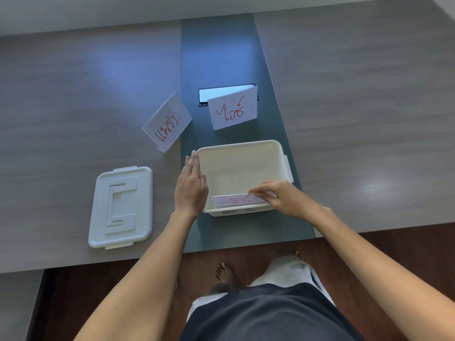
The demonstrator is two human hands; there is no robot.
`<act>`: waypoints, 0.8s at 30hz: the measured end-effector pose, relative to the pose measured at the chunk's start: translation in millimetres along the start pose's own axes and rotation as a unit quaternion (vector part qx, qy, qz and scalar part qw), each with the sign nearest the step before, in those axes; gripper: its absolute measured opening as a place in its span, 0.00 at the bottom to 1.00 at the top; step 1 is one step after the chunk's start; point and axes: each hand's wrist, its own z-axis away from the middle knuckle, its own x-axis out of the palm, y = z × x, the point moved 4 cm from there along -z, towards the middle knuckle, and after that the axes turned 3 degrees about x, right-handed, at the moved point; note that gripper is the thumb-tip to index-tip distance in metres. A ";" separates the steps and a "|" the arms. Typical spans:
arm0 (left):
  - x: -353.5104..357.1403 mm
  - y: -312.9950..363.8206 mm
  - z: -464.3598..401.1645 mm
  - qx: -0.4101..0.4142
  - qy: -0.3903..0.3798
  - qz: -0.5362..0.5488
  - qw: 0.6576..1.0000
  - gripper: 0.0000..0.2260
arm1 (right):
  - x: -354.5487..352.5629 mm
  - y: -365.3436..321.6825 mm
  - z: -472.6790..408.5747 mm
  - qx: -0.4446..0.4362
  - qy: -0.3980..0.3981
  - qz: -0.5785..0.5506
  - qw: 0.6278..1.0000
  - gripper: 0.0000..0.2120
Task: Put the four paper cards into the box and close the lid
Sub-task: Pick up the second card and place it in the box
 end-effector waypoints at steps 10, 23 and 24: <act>0.5 0.2 0.2 -0.001 -0.002 0.001 1.000 0.26 | -18.7 -10.5 -27.1 0.004 0.013 0.002 1.000 0.17; 0.6 -0.5 -0.3 -0.002 0.001 -0.010 1.000 0.28 | -93.8 -29.6 -199.2 0.042 0.185 0.121 0.974 0.22; 0.3 0.0 0.2 -0.001 0.001 -0.012 1.000 0.28 | -96.0 -30.5 -210.7 0.045 0.177 0.155 0.971 0.23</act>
